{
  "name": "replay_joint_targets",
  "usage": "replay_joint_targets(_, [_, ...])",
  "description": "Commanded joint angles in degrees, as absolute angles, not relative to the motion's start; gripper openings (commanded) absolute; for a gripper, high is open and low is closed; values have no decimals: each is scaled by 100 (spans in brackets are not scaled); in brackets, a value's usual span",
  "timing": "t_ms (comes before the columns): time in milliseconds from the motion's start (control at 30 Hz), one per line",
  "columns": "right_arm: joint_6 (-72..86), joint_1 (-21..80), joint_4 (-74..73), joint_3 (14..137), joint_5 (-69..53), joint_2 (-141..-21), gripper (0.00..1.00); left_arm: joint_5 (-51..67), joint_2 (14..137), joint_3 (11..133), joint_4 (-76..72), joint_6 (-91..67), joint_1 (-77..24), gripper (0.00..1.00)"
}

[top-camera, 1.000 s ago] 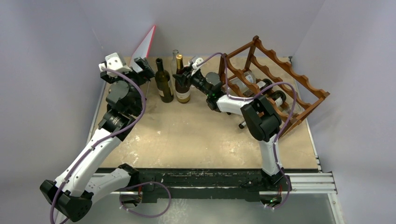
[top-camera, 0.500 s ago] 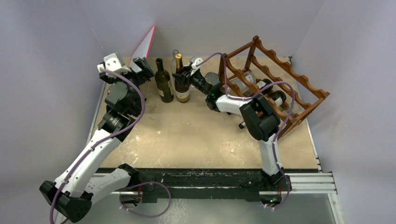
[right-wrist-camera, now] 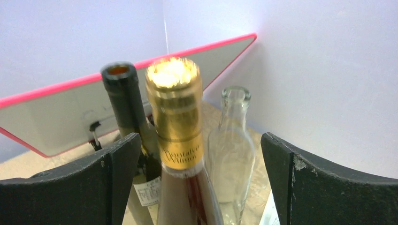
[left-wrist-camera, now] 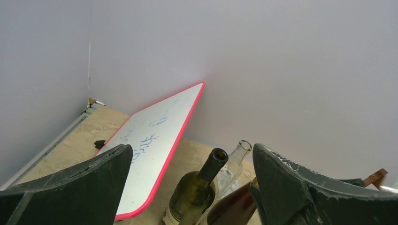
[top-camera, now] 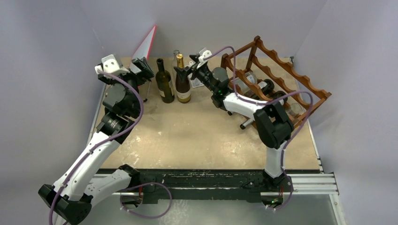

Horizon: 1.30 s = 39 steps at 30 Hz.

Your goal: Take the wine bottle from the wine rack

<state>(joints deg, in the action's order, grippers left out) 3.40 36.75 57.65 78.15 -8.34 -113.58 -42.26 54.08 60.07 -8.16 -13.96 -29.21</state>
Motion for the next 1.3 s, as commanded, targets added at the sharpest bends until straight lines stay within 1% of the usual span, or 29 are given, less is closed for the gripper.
replay_joint_targets(0, [346, 3668, 5485, 7437, -701, -10454, 100, -4167, 5249, 5988, -1097, -1448, -2883, 100])
replay_joint_targets(100, [159, 3665, 5011, 6977, -817, -9886, 100, -4110, 5244, 6009, -1055, -1487, -2883, 100])
replay_joint_targets(233, [-636, 3672, 3930, 6412, -856, -8892, 100, -4034, 5219, 6017, -1039, -1559, -2883, 100])
replay_joint_targets(500, [-2950, 3677, 1008, 5722, -984, -7129, 100, -3879, 5184, 6047, -987, -1728, -2961, 100])
replay_joint_targets(667, [-4240, 3674, -323, 5442, -533, -6404, 100, -3905, 5198, 6073, -958, -1739, -3069, 100])
replay_joint_targets(733, [-4968, 3679, -773, 5302, -459, -6316, 100, -3950, 5196, 6057, -966, -1711, -3133, 100])
replay_joint_targets(800, [-5533, 3678, -1108, 5210, -377, -6326, 96, -4060, 5215, 6057, -977, -1629, -3218, 100])
replay_joint_targets(933, [-6175, 3678, -1322, 4992, -146, -6505, 89, -4113, 5187, 6047, -979, -1569, -3302, 100])
replay_joint_targets(967, [-6368, 3678, -1294, 4892, -103, -6574, 86, -4118, 5200, 6040, -1001, -1554, -3316, 100])
replay_joint_targets(1033, [-6587, 3679, -1194, 4760, -12, -6775, 74, -4168, 5231, 6029, -1012, -1519, -3337, 100])
replay_joint_targets(1067, [-6664, 3674, -1168, 4727, -22, -6899, 70, -4182, 5255, 6034, -1011, -1512, -3339, 100])
replay_joint_targets(1133, [-6808, 3666, -917, 4650, 168, -7128, 68, -4165, 5279, 6051, -995, -1514, -3340, 100])
replay_joint_targets(1267, [-7218, 3626, -586, 4544, 552, -7617, 69, -4144, 5281, 6047, -998, -1509, -3340, 100])
